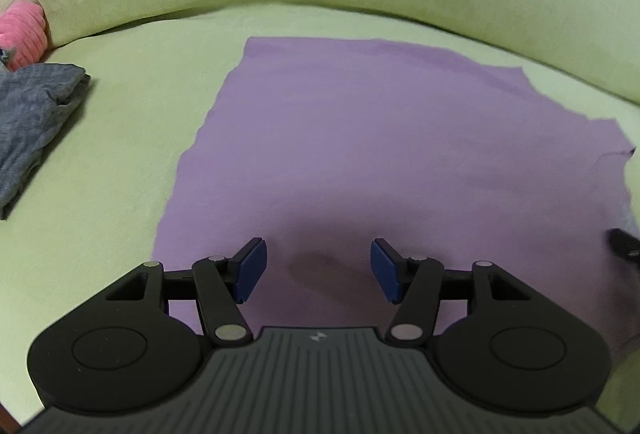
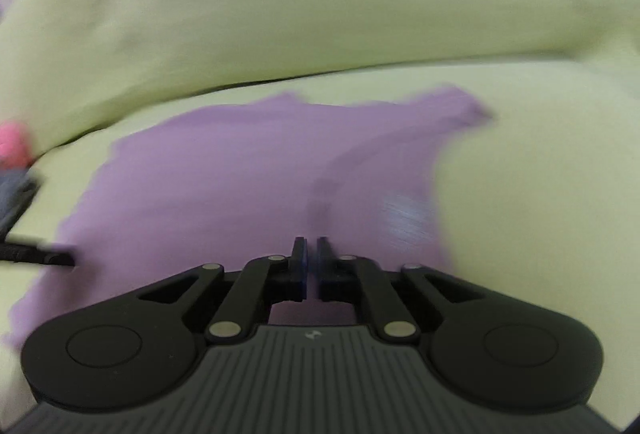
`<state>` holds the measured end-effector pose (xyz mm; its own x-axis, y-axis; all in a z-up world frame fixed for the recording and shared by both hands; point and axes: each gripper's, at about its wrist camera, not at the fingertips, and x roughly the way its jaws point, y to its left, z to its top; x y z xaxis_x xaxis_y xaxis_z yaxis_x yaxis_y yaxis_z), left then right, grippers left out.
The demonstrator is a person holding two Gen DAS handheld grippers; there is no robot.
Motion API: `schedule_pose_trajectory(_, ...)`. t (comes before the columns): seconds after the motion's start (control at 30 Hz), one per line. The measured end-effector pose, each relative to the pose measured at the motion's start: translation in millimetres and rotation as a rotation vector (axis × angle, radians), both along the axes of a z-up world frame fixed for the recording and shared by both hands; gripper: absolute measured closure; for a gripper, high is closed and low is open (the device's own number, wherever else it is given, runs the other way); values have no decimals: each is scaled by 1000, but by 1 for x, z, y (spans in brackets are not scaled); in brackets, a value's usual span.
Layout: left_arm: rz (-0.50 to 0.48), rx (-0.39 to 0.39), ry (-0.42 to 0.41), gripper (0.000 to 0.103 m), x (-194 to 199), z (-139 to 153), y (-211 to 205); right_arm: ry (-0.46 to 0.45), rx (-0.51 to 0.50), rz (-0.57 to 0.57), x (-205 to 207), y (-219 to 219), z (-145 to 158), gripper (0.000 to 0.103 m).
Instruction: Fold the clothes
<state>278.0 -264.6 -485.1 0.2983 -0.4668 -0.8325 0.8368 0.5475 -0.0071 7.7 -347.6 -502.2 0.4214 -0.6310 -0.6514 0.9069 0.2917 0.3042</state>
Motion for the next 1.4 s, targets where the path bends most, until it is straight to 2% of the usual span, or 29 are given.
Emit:
schedule_pose_trajectory(0.1, 8, 5, 10, 42, 1, -3, 19, 41, -9, -108, -46, 20, 4, 103)
schedule_pose_trajectory(0.17, 5, 2, 13, 42, -3, 0, 28, 126, -22, -174, -64, 31, 13, 103)
schedule_pose_trajectory(0.2, -5, -3, 14, 42, -7, 4, 31, 128, -31, -178, -69, 34, 17, 99)
schedule_pose_trajectory(0.27, -34, -15, 18, 43, -19, 10, 29, 99, -57, -169, -74, 43, 29, 97)
schedule_pose_trajectory(0.3, -57, -24, 22, 42, -29, 14, 27, 82, -62, -133, -68, 47, 32, 98)
schedule_pose_trajectory(0.4, -110, -24, 13, 42, -54, 18, 23, 116, -23, -31, -44, 54, 21, 98)
schedule_pose_trajectory(0.43, -150, -5, -23, 42, -74, 16, 19, 131, -16, -44, -45, 55, 19, 99)
schedule_pose_trajectory(0.53, -188, 52, -62, 41, -95, 2, 24, 150, -6, -105, -59, 58, 15, 103)
schedule_pose_trajectory(0.63, -170, 21, -42, 40, -101, -2, 50, 156, 9, -146, -95, 67, 21, 103)
schedule_pose_trajectory(0.67, -180, 22, -38, 40, -102, -1, 57, 168, 10, -154, -98, 70, 23, 103)
schedule_pose_trajectory(0.7, -184, 25, -39, 40, -101, -1, 60, 182, 10, -162, -99, 72, 24, 96)
schedule_pose_trajectory(0.73, -189, 30, -47, 40, -99, 6, 68, 215, -21, -159, -98, 73, 30, 97)
schedule_pose_trajectory(0.77, -182, 11, -57, 40, -94, 12, 72, 207, -38, -151, -103, 76, 34, 97)
schedule_pose_trajectory(0.83, -169, -40, -73, 40, -77, 27, 70, 141, -108, -97, -92, 74, 50, 97)
schedule_pose_trajectory(0.9, -150, -58, -95, 40, -59, 34, 58, 120, -155, -34, -68, 62, 55, 97)
schedule_pose_trajectory(1.0, -121, -78, -131, 40, -11, 37, 10, 101, -205, 78, -17, 32, 61, 97)
schedule_pose_trajectory(1.1, -115, -93, -114, 40, 20, 35, -33, 94, -210, 213, 48, -8, 58, 97)
schedule_pose_trajectory(1.13, -116, -96, -105, 40, 26, 34, -42, 95, -210, 229, 57, -15, 58, 97)
schedule_pose_trajectory(1.17, -120, -95, -87, 40, 37, 30, -73, 103, -222, 273, 79, -27, 56, 97)
schedule_pose_trajectory(1.2, -126, -97, -86, 40, 39, 27, -81, 122, -236, 313, 102, -39, 52, 97)
schedule_pose_trajectory(1.27, -155, -101, -109, 40, 42, 19, -113, 140, -241, 349, 127, -54, 47, 97)
schedule_pose_trajectory(1.4, -182, -93, -143, 40, 51, 1, -145, 172, -199, 358, 157, -95, 22, 97)
